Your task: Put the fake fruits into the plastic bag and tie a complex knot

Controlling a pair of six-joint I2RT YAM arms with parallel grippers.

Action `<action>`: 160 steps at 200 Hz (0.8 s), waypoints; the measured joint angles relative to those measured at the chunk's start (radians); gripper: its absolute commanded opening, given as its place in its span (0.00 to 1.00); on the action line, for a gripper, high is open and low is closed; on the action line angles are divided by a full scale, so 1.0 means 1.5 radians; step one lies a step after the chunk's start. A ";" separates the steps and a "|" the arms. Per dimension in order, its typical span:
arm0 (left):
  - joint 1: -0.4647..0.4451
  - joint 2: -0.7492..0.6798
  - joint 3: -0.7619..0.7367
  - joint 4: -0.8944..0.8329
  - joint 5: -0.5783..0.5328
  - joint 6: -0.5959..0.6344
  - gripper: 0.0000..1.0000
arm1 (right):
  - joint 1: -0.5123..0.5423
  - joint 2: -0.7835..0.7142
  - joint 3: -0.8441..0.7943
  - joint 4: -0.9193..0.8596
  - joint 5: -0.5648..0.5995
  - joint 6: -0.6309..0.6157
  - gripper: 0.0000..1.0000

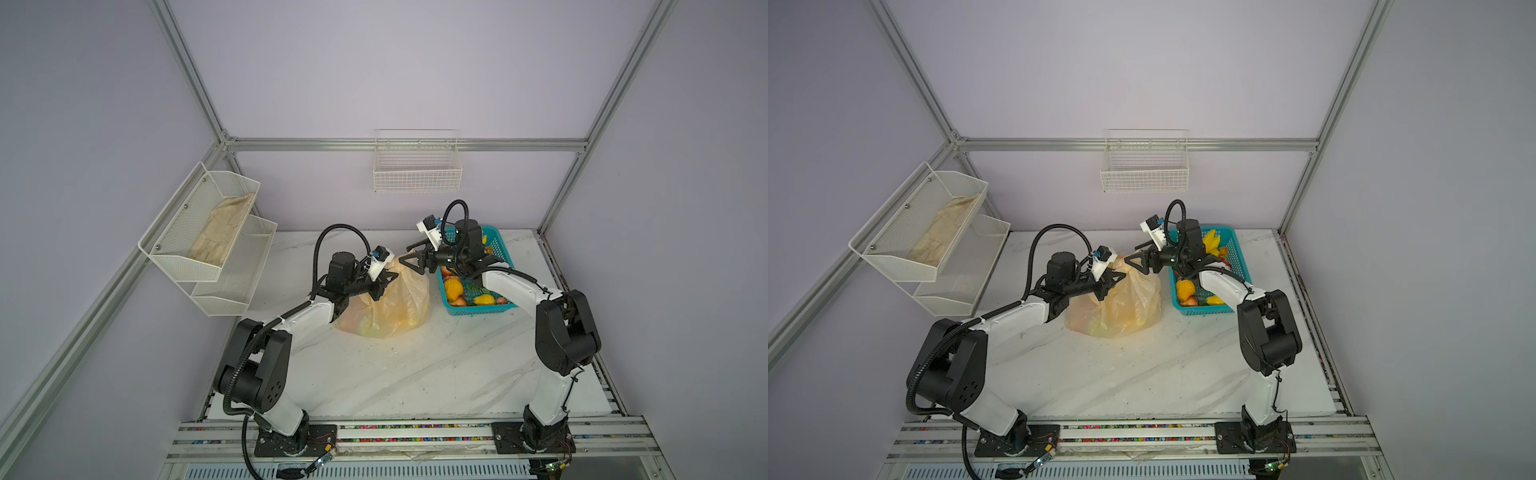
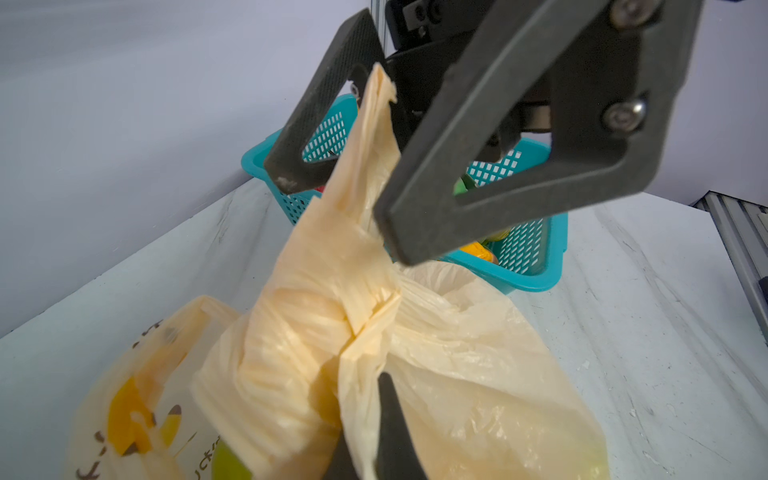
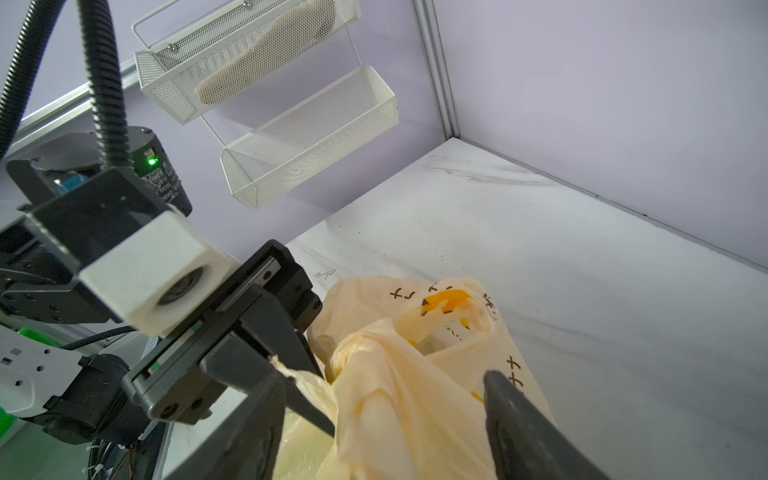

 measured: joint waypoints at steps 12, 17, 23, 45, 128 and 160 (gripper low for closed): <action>0.000 0.000 0.000 0.000 0.000 0.000 0.05 | 0.007 0.015 0.009 0.000 -0.002 0.001 0.77; 0.000 0.000 0.000 0.000 0.000 0.000 0.05 | 0.009 0.021 0.011 0.000 -0.003 0.002 0.77; 0.000 0.000 0.000 -0.001 0.000 0.000 0.05 | 0.011 0.027 0.014 0.000 -0.004 0.002 0.76; 0.000 0.000 0.000 -0.001 0.001 0.000 0.05 | 0.016 0.045 0.017 -0.001 -0.009 0.003 0.68; 0.000 0.000 0.000 -0.010 -0.004 0.010 0.13 | 0.016 0.050 0.017 -0.007 -0.021 -0.003 0.02; 0.000 -0.001 0.000 -0.016 -0.010 0.019 0.33 | 0.017 0.049 0.017 -0.001 -0.020 -0.007 0.00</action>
